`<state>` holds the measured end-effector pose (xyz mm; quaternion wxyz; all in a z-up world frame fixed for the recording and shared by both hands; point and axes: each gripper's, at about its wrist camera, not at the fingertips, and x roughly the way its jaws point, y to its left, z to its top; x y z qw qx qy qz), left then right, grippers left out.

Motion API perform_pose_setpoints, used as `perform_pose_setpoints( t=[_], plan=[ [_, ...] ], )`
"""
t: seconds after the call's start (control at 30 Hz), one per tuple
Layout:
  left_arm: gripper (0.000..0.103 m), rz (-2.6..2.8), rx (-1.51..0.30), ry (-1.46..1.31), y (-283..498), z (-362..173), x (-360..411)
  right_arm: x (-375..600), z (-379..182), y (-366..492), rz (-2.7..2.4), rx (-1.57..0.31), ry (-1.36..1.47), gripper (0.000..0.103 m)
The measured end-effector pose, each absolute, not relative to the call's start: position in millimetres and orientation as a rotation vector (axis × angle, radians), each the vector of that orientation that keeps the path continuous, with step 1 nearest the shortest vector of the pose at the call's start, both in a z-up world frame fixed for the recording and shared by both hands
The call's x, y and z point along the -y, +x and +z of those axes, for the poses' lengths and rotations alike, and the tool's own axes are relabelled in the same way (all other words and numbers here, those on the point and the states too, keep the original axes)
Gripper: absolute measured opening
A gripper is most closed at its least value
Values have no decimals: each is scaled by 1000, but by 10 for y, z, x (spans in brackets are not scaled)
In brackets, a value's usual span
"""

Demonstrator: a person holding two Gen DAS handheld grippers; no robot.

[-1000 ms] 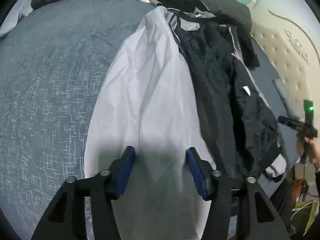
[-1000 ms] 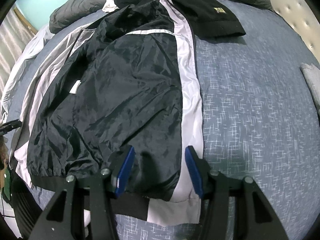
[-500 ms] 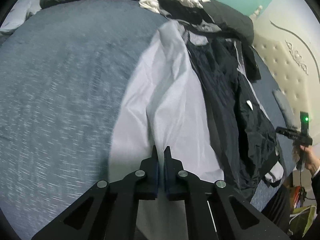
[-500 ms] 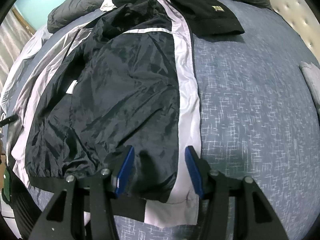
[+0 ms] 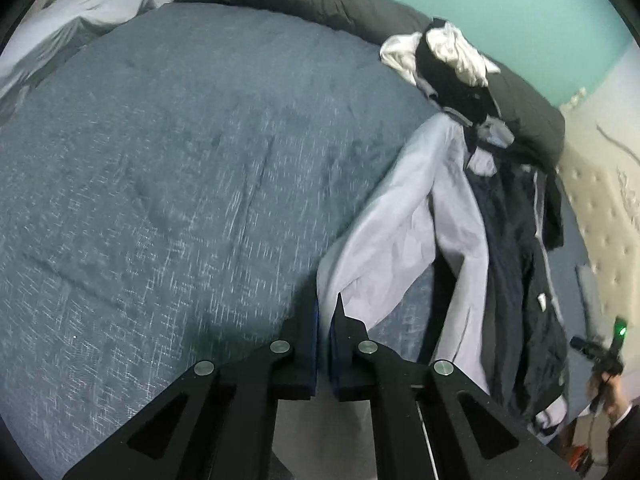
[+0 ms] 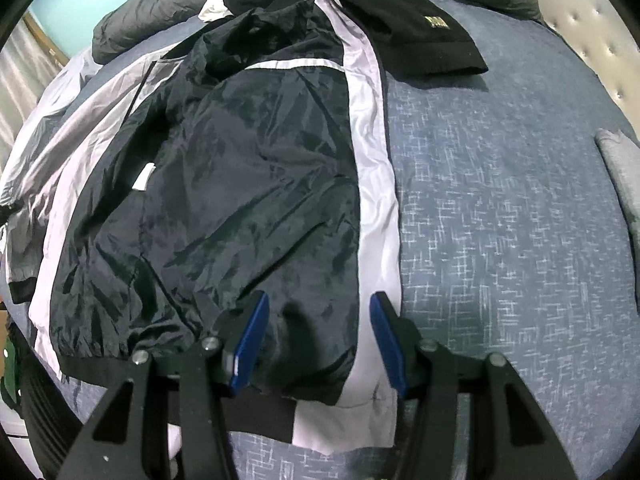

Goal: Fold clothes
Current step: 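Grasp the lavender sleeve edge with the left tool while the right tool holds the hem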

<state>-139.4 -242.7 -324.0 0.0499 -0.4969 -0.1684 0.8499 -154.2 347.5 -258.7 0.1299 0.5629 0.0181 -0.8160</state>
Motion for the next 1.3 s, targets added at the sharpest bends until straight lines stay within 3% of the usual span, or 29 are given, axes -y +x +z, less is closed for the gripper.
perform_pose_setpoints(
  t=[0.07,0.13,0.2,0.5,0.67,0.77,0.8,0.83,0.9,1.3],
  plan=[
    [13,2581,539,-1517,-1334,-3310,2441,-3449,-2578,-1539,-2366,-65,1633,53],
    [38,2544,567,-1537,-1349,-3409,2392,-3417,-2586,-1539,-2363,-82,1635,53],
    [44,2531,563,-1543,-1310,-3484,2374,-3396,-2605,-1546,-2361,-88,1642,53],
    [46,2561,623,-1417,-1202,-3289,2531,-3309,-2622,-1546,-2359,-117,1645,53],
    [45,2545,473,-1470,-1249,-3328,2391,-3236,-2631,-1556,-2357,-123,1641,53],
    [44,2528,481,-1498,-1290,-3443,2366,-3190,-2642,-1555,-2353,-119,1641,53],
    [37,2522,500,-1508,-1302,-3488,2376,-3171,-2643,-1551,-2350,-120,1639,53],
    [21,2524,492,-1520,-1320,-3517,2372,-3152,-2643,-1547,-2348,-122,1637,53],
    [8,2543,454,-1542,-1355,-3542,2363,-3122,-2640,-1540,-2346,-136,1633,53],
    [4,2752,481,-1517,-1627,-3095,3104,-3165,-2589,-1596,-2373,-123,1624,53]
  ],
)
